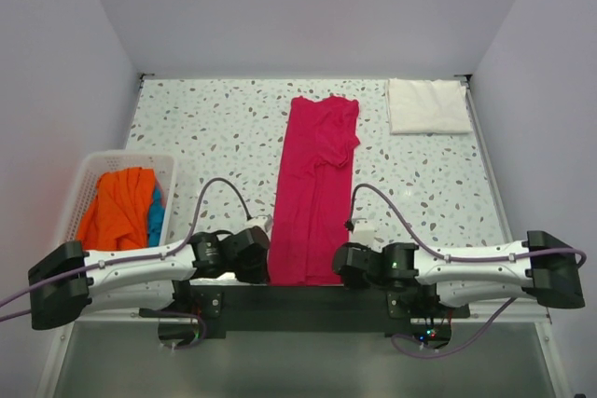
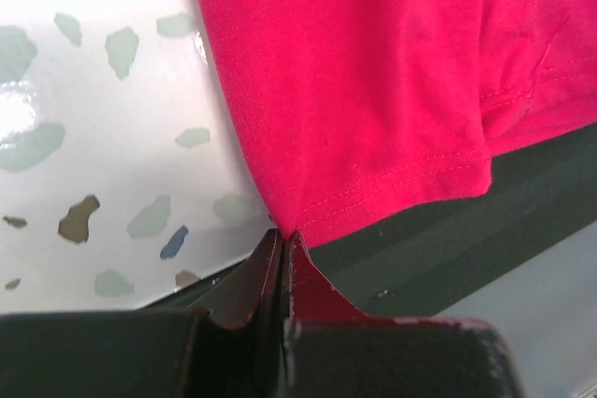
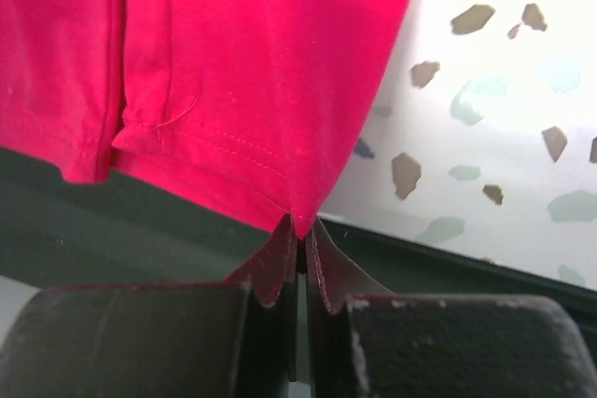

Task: Fold and stack the t-shirts
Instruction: Fold the tshirt

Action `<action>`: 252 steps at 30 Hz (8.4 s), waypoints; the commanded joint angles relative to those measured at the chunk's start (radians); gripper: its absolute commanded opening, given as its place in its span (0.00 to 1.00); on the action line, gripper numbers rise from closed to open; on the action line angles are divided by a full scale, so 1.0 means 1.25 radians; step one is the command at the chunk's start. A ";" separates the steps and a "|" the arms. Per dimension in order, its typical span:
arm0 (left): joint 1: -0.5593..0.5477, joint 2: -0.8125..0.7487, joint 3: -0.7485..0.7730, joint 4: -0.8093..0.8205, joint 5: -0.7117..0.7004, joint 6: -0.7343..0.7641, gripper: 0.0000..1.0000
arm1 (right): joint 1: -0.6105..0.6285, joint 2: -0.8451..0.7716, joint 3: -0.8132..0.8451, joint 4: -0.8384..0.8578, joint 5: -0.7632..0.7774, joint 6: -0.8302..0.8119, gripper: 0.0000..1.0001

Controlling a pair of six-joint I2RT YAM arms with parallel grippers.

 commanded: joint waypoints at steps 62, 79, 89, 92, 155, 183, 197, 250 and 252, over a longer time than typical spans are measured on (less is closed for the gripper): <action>0.505 0.564 0.613 0.333 -0.009 0.270 0.68 | -0.681 0.496 0.567 0.135 -0.037 -0.626 0.68; 0.330 0.480 0.479 0.220 -0.040 0.247 0.00 | -0.562 0.432 0.432 0.209 -0.107 -0.561 0.21; 0.311 0.539 0.444 0.250 -0.040 0.228 0.00 | -0.615 0.613 0.600 0.172 -0.107 -0.603 0.19; 0.311 0.553 0.428 0.249 -0.045 0.223 0.00 | -0.633 0.661 0.657 0.150 -0.108 -0.614 0.19; 0.525 0.579 0.642 0.197 -0.013 0.302 0.30 | -0.589 0.253 0.131 0.226 -0.201 -0.490 0.56; 0.460 0.264 0.114 0.343 0.153 0.273 0.57 | -0.606 0.110 -0.024 0.379 -0.221 -0.201 0.56; 0.459 0.285 0.062 0.492 0.172 0.201 0.49 | -0.606 0.177 -0.059 0.478 -0.197 -0.147 0.47; 0.332 0.099 0.301 0.125 -0.031 0.242 0.00 | -0.326 -0.139 0.161 -0.098 0.031 -0.272 0.00; 0.350 0.142 0.340 0.133 -0.030 0.252 0.00 | -0.369 -0.111 0.185 -0.093 0.028 -0.314 0.00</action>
